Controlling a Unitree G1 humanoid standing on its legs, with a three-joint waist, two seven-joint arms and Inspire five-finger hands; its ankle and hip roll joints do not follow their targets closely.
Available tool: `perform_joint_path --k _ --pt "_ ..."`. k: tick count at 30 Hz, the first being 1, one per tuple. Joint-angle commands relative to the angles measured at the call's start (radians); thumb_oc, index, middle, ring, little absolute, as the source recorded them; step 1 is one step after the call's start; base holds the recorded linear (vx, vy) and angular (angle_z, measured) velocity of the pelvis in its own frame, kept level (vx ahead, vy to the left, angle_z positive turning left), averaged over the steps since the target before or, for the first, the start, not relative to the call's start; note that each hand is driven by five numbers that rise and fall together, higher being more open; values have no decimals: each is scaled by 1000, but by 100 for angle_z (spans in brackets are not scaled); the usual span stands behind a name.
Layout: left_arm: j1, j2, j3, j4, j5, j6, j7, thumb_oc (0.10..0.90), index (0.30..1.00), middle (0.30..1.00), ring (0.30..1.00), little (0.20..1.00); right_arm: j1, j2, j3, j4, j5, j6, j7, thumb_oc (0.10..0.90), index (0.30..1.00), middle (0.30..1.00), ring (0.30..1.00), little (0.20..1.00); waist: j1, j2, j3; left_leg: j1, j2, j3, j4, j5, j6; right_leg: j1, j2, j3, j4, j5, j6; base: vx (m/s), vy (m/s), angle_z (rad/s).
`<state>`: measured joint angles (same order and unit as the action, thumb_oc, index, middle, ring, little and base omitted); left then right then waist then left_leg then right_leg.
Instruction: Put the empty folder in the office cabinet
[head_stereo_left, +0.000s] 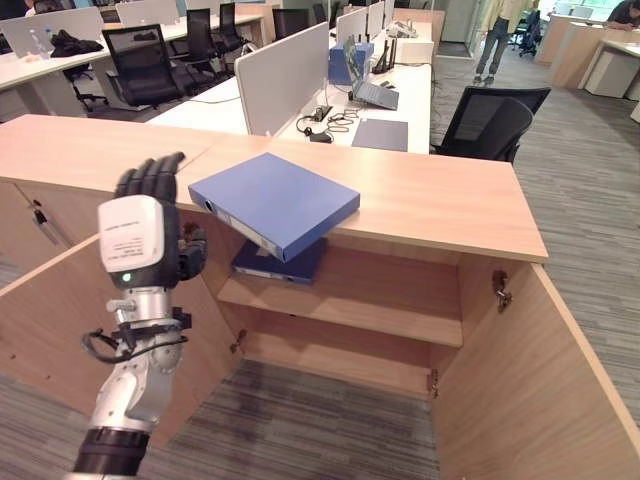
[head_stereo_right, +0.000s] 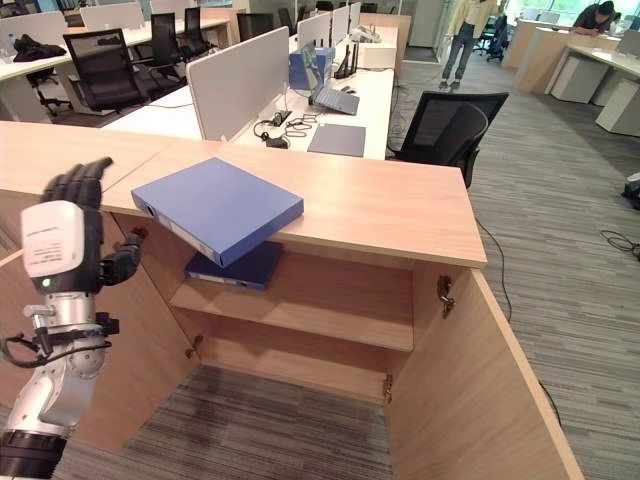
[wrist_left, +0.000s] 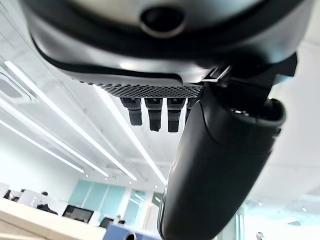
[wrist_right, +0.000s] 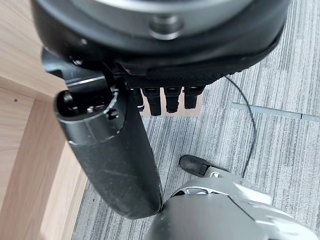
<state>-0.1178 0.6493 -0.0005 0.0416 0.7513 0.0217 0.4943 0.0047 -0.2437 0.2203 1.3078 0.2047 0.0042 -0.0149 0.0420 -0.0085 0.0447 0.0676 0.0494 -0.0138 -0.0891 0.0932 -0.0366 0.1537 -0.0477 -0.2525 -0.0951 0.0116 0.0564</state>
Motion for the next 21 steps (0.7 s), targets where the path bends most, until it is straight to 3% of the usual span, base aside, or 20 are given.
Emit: perform_joint_path --k 1,10,21 --pt "-167 104 42 -8 5 -25 3 800 900 900 900 900 -40 -17 55 6 -11 -15 21 800 900 900 900 900 -8 -30 -27 99 -71 46 2 -181 20 0 -5 52 8 -30 44 3 -4 -5" --pt "-165 117 12 21 -1 -40 -43 800 900 900 900 900 -23 -23 61 -18 -28 -9 37 800 900 900 900 900 -16 -31 -33 105 -69 58 2 -186 19 5 -3 60 8 -34 44 3 -1 -4" --pt "-233 123 -46 75 29 -23 -16 800 900 900 900 900 -24 -29 64 -33 -23 -10 26 800 900 900 900 900 -28 -34 -33 107 -68 69 2 -187 19 1 -1 68 8 -29 45 -6 0 -2"
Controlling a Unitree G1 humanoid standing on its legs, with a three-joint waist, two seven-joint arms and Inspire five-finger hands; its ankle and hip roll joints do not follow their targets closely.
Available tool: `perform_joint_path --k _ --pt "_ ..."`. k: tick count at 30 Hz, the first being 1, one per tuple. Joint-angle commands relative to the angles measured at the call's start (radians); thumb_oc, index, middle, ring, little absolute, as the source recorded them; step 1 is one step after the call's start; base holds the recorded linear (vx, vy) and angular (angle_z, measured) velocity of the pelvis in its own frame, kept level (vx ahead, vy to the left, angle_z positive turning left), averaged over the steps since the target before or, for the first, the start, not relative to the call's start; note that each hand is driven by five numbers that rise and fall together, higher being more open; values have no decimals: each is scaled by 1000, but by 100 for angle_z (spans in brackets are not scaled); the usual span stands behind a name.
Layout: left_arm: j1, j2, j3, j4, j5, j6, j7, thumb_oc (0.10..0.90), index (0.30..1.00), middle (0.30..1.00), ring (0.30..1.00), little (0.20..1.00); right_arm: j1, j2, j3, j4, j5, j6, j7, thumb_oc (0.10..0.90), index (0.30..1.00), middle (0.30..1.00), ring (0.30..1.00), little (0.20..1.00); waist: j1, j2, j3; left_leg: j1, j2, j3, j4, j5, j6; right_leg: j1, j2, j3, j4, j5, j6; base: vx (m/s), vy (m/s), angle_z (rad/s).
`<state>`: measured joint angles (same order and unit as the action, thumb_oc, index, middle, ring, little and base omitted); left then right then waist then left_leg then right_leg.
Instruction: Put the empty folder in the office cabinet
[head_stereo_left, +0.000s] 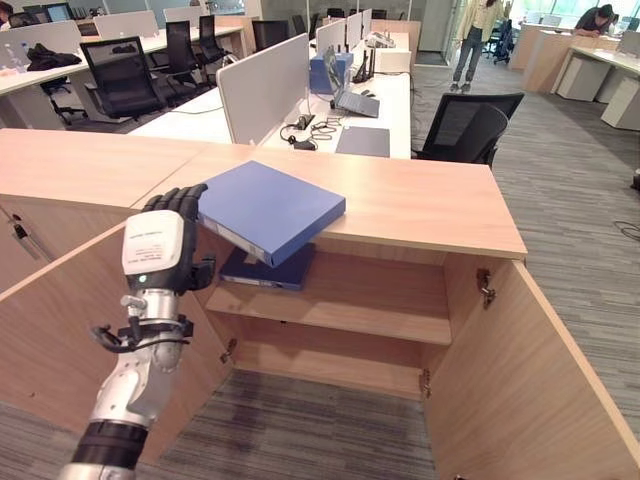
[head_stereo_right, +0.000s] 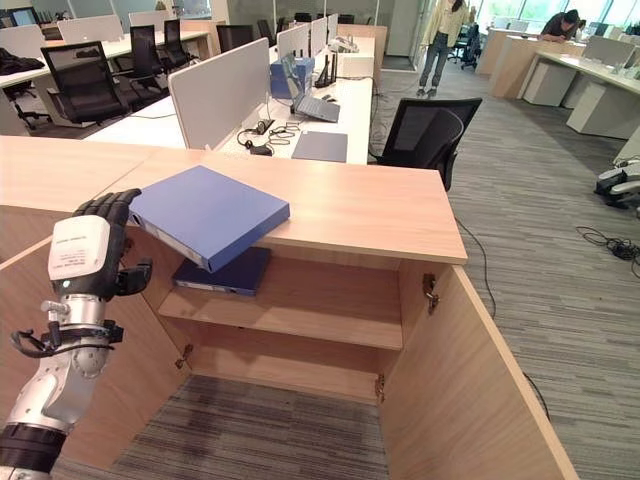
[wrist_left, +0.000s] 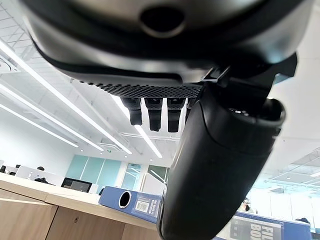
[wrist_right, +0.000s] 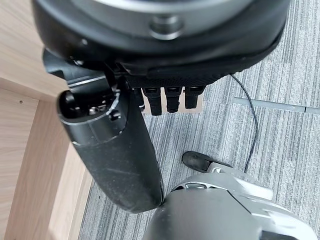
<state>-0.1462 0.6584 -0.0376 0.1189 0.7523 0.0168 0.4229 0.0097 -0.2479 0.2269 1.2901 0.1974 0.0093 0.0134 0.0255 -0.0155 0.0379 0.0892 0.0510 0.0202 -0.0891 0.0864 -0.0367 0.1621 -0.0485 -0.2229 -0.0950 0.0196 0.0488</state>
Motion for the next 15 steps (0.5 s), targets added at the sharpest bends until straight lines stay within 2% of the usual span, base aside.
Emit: perform_joint_path --k 1,8,15 --pt "-215 115 -20 0 33 -16 55 800 900 900 900 900 -29 -25 59 -16 -16 -16 -3 800 900 900 900 900 -12 -27 -26 86 -70 35 2 -181 19 -8 0 41 8 -36 53 -15 -1 -4" --pt "-266 117 -78 18 55 -17 48 800 900 900 900 900 -28 -28 63 -19 -14 -17 -8 800 900 900 900 900 -21 -28 -30 88 -70 41 2 -183 19 -8 1 46 8 -34 55 -4 -2 -6" --pt "-321 118 -179 95 83 -13 26 800 900 900 900 900 -26 -37 68 -39 -10 -16 -13 800 900 900 900 900 -34 -29 -33 91 -69 53 2 -186 19 -12 1 55 8 -32 57 -11 -2 -6"
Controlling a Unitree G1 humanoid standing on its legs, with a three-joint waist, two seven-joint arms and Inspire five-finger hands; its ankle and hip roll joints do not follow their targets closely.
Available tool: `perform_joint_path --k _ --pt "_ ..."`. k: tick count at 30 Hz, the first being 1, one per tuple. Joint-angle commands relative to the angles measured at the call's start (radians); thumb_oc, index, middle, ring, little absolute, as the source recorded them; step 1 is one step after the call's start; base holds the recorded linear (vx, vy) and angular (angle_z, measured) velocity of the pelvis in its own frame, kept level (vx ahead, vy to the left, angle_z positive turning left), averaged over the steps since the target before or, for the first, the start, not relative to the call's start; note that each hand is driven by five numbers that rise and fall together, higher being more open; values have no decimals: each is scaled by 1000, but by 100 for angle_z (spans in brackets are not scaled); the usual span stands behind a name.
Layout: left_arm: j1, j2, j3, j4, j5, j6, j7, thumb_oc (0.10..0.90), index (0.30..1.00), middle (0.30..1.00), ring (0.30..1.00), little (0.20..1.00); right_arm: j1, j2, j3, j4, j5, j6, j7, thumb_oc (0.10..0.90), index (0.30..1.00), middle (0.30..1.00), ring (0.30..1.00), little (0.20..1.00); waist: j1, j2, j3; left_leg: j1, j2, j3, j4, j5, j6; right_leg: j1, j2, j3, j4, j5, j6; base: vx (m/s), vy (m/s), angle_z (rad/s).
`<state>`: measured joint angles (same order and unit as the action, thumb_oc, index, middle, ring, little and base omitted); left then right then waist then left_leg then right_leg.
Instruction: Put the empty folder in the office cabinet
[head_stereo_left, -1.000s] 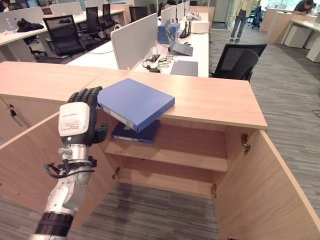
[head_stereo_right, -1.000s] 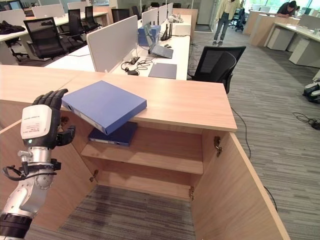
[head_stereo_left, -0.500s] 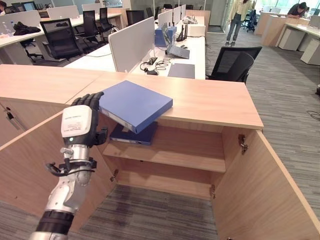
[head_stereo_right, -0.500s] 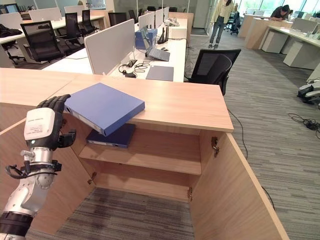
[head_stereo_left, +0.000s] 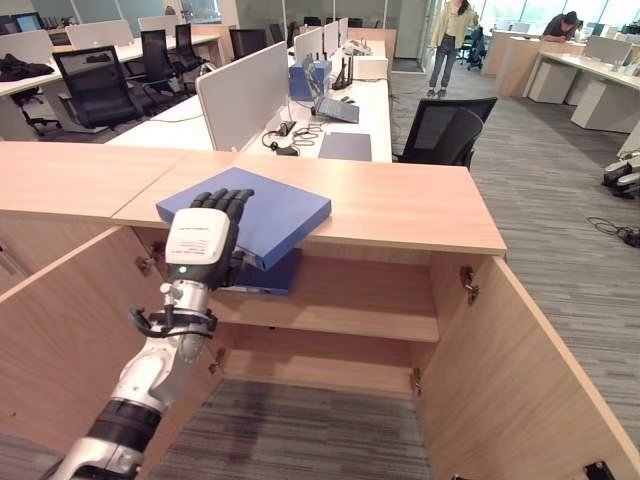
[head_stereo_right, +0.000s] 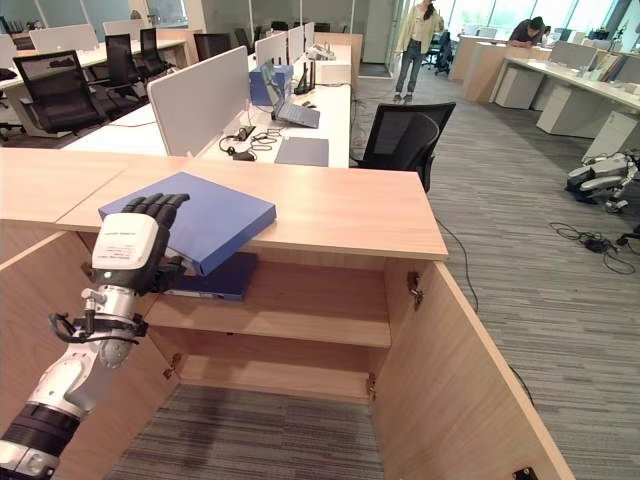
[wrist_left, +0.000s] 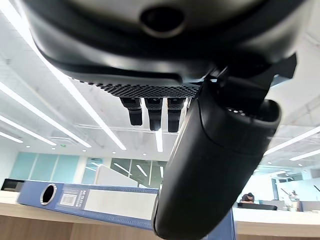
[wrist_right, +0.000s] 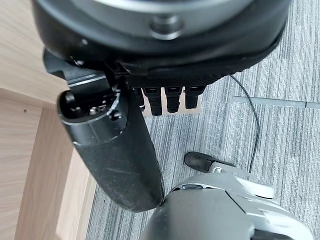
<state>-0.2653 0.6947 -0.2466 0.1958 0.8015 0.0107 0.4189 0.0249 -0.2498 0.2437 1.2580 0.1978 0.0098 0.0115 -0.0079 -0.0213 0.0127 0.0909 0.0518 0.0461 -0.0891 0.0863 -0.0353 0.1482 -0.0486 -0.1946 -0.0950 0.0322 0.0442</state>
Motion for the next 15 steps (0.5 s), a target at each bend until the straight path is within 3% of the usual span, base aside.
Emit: perform_joint_path --k 1,8,15 --pt "-212 82 18 37 36 0 31 800 900 900 900 900 -38 -37 52 -9 -13 -16 -13 800 900 900 900 900 -3 -23 -8 89 -70 28 2 -186 17 2 2 28 8 -44 62 0 0 0" --pt "-258 85 -39 123 50 19 14 800 900 900 900 900 -33 -49 47 -13 -14 -11 -20 800 900 900 900 900 -14 -22 -7 90 -69 37 2 -186 18 -1 4 36 8 -40 63 -13 -2 -4" --pt "-205 90 -5 124 50 21 10 800 900 900 900 900 -14 -48 24 6 -16 -7 -25 800 900 900 900 900 -13 -24 -6 91 -69 42 2 -188 18 -1 6 40 8 -42 64 -4 0 -3"
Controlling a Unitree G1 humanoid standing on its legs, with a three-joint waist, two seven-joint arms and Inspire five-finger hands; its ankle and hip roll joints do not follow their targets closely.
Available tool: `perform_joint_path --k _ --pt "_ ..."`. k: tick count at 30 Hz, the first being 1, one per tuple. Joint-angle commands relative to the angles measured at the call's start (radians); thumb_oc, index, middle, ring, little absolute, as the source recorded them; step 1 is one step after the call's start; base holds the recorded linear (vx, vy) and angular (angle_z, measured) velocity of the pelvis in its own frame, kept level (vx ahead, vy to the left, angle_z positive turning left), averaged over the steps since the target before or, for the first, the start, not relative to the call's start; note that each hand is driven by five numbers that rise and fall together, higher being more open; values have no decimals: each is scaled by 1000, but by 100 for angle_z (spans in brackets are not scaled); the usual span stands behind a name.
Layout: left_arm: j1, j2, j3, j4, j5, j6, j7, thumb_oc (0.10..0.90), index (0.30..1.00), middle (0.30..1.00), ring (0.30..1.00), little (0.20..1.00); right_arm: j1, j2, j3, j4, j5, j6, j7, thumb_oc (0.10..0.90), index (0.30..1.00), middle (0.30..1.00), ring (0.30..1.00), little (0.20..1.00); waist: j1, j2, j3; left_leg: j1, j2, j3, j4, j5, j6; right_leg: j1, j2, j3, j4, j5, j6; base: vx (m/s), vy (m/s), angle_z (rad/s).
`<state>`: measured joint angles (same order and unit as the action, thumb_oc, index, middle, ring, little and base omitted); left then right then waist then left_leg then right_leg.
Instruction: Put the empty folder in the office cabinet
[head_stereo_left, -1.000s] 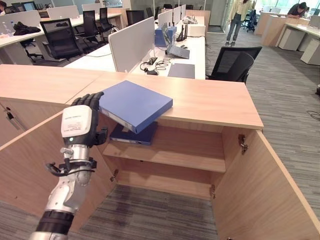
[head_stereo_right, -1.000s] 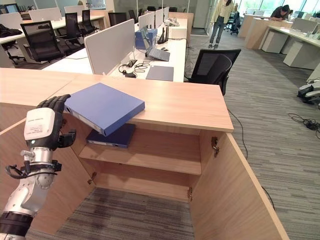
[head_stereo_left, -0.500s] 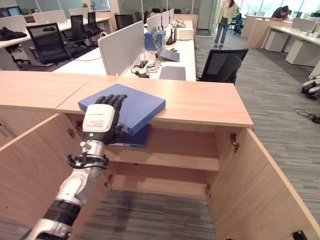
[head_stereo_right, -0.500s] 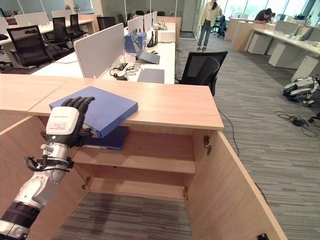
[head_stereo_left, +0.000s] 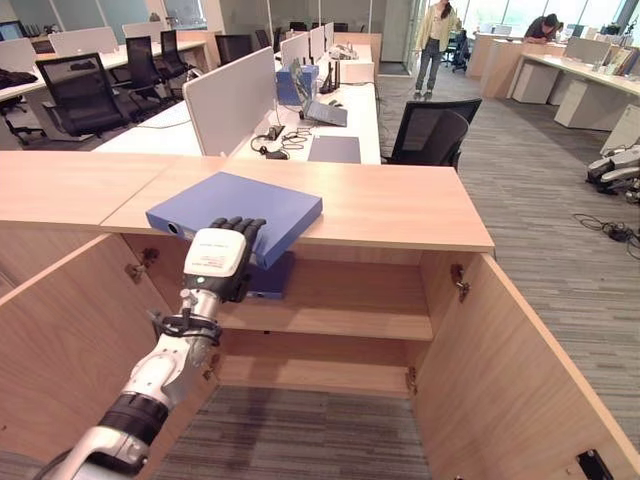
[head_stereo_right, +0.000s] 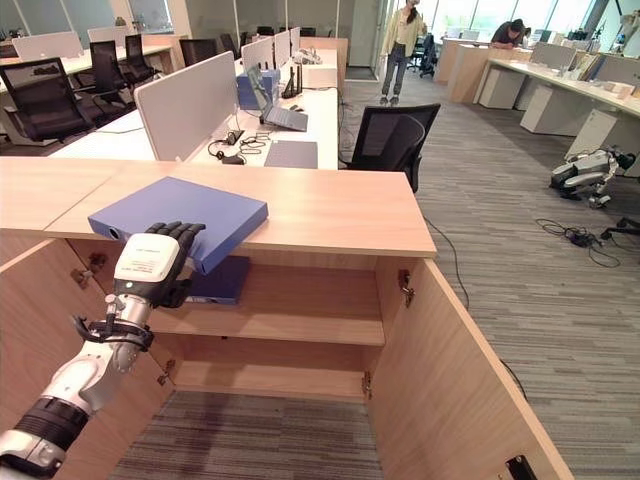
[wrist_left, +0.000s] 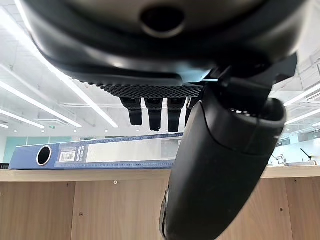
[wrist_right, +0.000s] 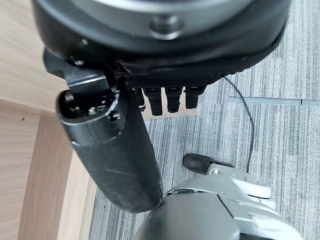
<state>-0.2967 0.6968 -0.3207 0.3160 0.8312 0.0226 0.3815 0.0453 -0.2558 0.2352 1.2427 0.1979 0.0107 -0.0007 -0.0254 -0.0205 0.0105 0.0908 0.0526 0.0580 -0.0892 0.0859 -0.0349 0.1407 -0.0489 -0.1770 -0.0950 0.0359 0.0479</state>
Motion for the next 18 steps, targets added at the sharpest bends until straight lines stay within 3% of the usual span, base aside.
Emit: perform_joint_path --k 1,3,4,6,18 --pt "-173 88 70 3 20 9 47 800 900 900 900 900 -34 -42 33 22 -16 -8 -13 800 900 900 900 900 4 -25 -4 91 -70 30 2 -188 18 7 7 22 8 -45 60 0 0 0" --pt "-173 88 71 10 17 13 48 800 900 900 900 900 -33 -43 33 25 -19 -7 -13 800 900 900 900 900 4 -27 -5 90 -70 30 2 -187 17 7 7 22 8 -47 59 0 0 0" --pt "-177 85 69 19 14 16 49 706 759 759 759 759 -32 -44 34 25 -21 -4 -16 800 900 900 900 900 4 -29 -4 90 -70 30 2 -186 16 7 8 20 8 -47 58 0 0 0" --pt "-198 77 49 48 10 23 49 400 300 300 300 300 -36 -48 37 21 -23 -5 -19 800 900 900 900 900 2 -29 -2 90 -68 30 2 -185 16 7 7 18 8 -46 58 0 0 0" --pt "-233 39 -17 158 32 54 64 400 300 300 300 300 -29 -52 25 37 -21 -2 -41 800 900 900 900 900 -14 -33 1 93 -69 42 2 -187 19 3 9 30 8 -41 60 -1 4 -4"
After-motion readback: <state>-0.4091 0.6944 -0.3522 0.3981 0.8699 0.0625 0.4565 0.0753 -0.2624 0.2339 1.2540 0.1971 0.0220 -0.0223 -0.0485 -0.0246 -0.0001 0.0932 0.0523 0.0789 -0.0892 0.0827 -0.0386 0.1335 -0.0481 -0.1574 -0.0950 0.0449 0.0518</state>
